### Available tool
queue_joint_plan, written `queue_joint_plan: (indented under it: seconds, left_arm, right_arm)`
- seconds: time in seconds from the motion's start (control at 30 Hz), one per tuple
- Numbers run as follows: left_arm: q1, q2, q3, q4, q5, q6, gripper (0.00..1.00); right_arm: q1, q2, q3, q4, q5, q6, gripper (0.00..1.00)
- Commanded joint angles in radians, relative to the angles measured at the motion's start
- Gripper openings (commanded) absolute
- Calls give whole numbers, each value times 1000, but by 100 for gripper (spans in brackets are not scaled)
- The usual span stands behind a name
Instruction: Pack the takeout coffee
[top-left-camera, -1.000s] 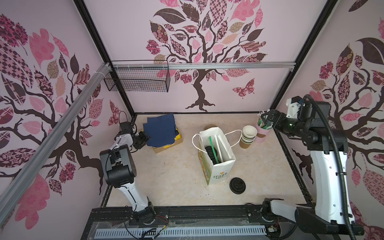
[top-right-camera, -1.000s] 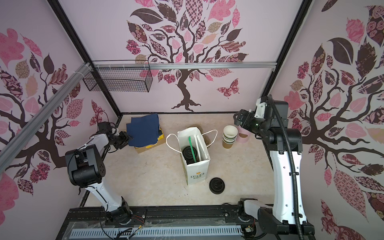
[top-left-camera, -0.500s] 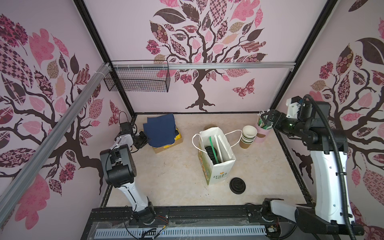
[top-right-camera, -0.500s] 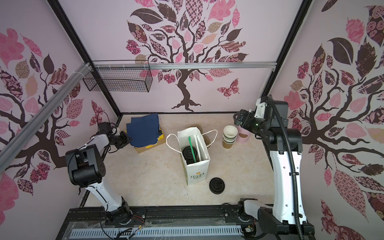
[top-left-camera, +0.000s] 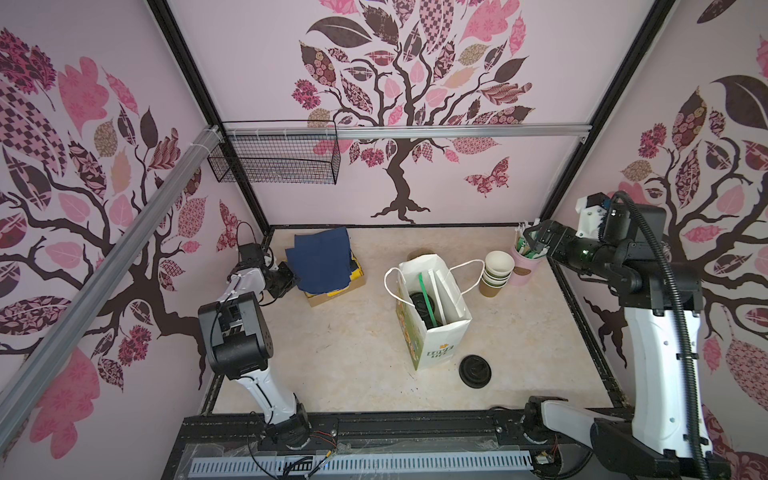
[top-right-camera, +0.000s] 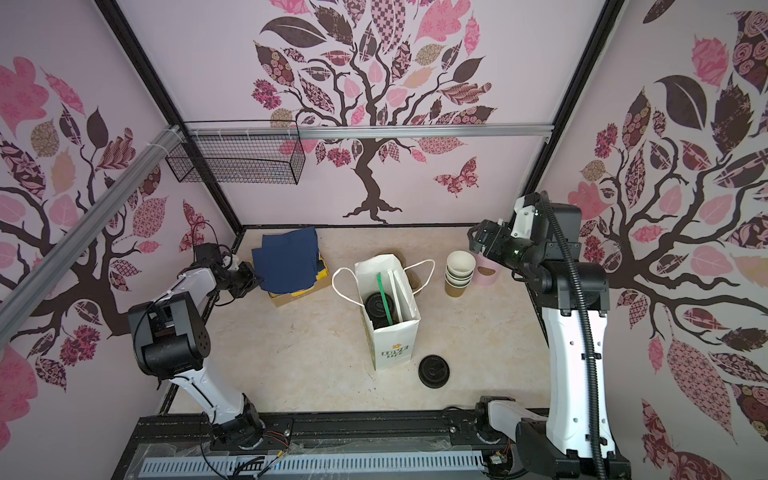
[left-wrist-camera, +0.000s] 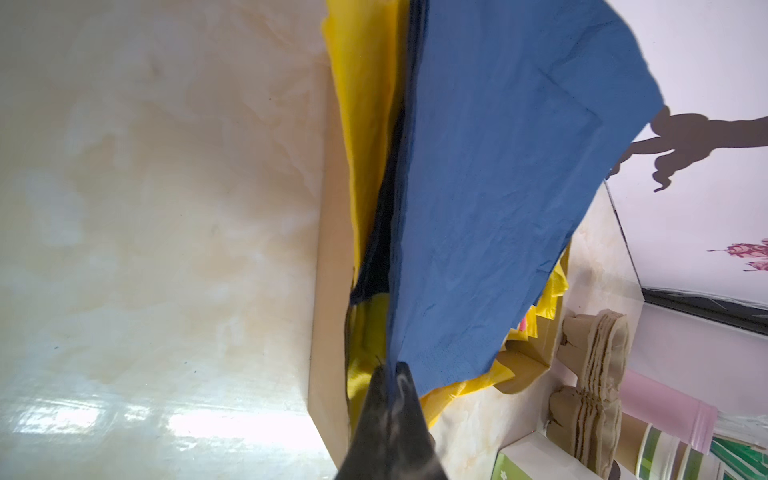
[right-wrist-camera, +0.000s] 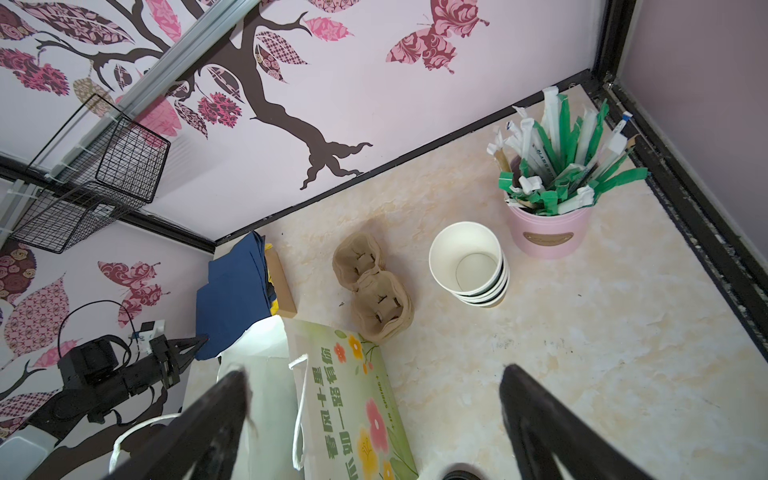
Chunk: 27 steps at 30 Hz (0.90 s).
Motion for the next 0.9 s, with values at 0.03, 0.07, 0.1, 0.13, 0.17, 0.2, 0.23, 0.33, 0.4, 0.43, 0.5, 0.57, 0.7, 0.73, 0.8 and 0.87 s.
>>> queue_joint_plan:
  seconds: [0.03, 0.07, 0.1, 0.13, 0.17, 0.2, 0.23, 0.33, 0.4, 0.43, 0.5, 0.57, 0.7, 0.73, 0.8, 0.87]
  left_arm:
    - [0, -85, 64, -20, 23, -12, 0]
    - [0, -98, 69, -21, 23, -16, 0]
    - [0, -115, 72, -21, 24, -25, 0]
    - [0, -134, 73, -24, 23, -36, 0]
    - [0, -152, 76, -31, 21, -48, 0]
    - [0, -174, 79, -40, 19, -60, 0]
    - [0, -198, 84, -50, 12, -71, 0]
    - [0, -280, 78, -56, -13, -129, 0]
    - [0, -331, 70, -54, -8, -170, 0]
    - [0, -359, 70, -61, -7, -187, 0]
    - [0, -401, 79, -110, -2, -214, 0]
    - [-9, -438, 62, -127, -1, -272, 0]
    - [-33, -531, 18, -160, 16, -371, 0]
    - [-47, -561, 23, -189, -9, -375, 0]
    - [-82, -607, 50, -257, -67, -377, 0]
    - [-131, -658, 72, -305, -116, -378, 0]
  right_arm:
    - [-2, -18, 30, -18, 2, -11, 97]
    - [-2, -17, 35, -21, -1, -11, 97]
    - [-2, -14, 46, -25, -8, -18, 96]
    - [-2, -6, 60, -29, -18, -26, 94]
    - [0, 3, 81, -32, -28, -35, 93]
    - [11, 17, 110, -39, -29, -43, 91]
    - [40, 31, 138, -44, -13, -51, 91]
    - [201, 78, 210, -47, 87, -75, 91]
    - [314, 121, 249, -39, 132, -77, 91]
    - [376, 149, 277, -32, 149, -83, 91]
    - [508, 210, 346, -22, 203, -108, 91]
    - [654, 282, 433, -18, 257, -159, 92]
    - [889, 438, 611, -24, 296, -270, 93]
    - [929, 471, 639, -22, 293, -289, 93]
    - [997, 516, 656, 5, 286, -325, 94]
    - [1048, 544, 645, 52, 273, -357, 94]
